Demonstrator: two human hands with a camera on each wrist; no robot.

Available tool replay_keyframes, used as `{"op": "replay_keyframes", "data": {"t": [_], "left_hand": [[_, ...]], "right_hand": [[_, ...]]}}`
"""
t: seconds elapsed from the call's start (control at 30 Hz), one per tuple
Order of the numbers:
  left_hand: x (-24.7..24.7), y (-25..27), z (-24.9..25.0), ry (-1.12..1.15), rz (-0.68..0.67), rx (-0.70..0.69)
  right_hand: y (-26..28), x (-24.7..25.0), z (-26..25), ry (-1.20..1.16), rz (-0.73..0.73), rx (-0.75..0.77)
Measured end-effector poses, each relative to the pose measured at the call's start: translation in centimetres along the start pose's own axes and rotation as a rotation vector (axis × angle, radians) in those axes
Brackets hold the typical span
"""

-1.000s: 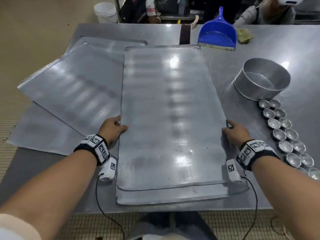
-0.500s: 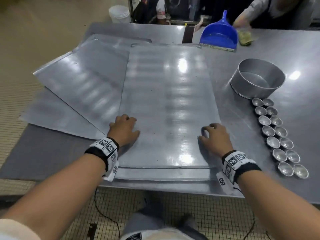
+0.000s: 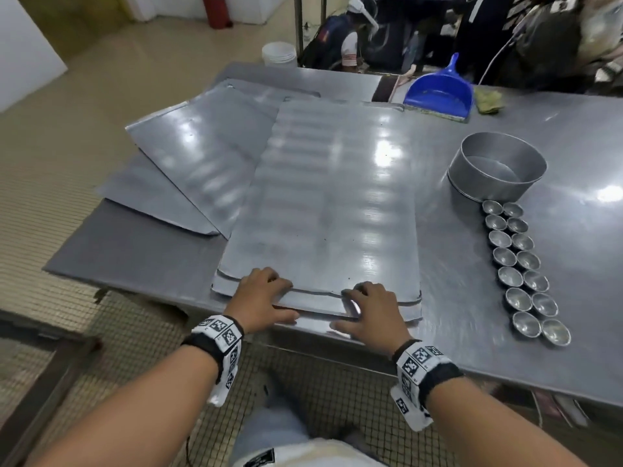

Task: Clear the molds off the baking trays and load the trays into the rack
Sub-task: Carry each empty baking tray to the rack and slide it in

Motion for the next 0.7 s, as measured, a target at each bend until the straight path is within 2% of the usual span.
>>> {"op": "replay_keyframes", "data": {"t": [0.17, 0.33, 0.7], "left_hand": [[-0.7, 1.1, 0.3, 0.128, 0.078, 0.053], [-1.2, 1.3, -0.4, 0.201, 0.1, 0.099], [-1.9, 1.4, -2.2, 0.229, 0.113, 0.041]], "right_hand": [[0.3, -0.6, 0.2, -0.055, 0.1, -0.003], [0.5, -1.4, -0.1, -0.101, 0.112, -0.041], [1.1, -2.5, -0.9, -0.21, 0.128, -0.122]]}}
Point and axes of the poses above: each hand's wrist, its own y-axis away from the middle knuckle, its own x-axis out of the back of the hand, z = x × y, the point moved 3 cm from there along -y, towards the middle knuckle, and after that the axes turned 13 degrees about -z, right-handed, at the moved point
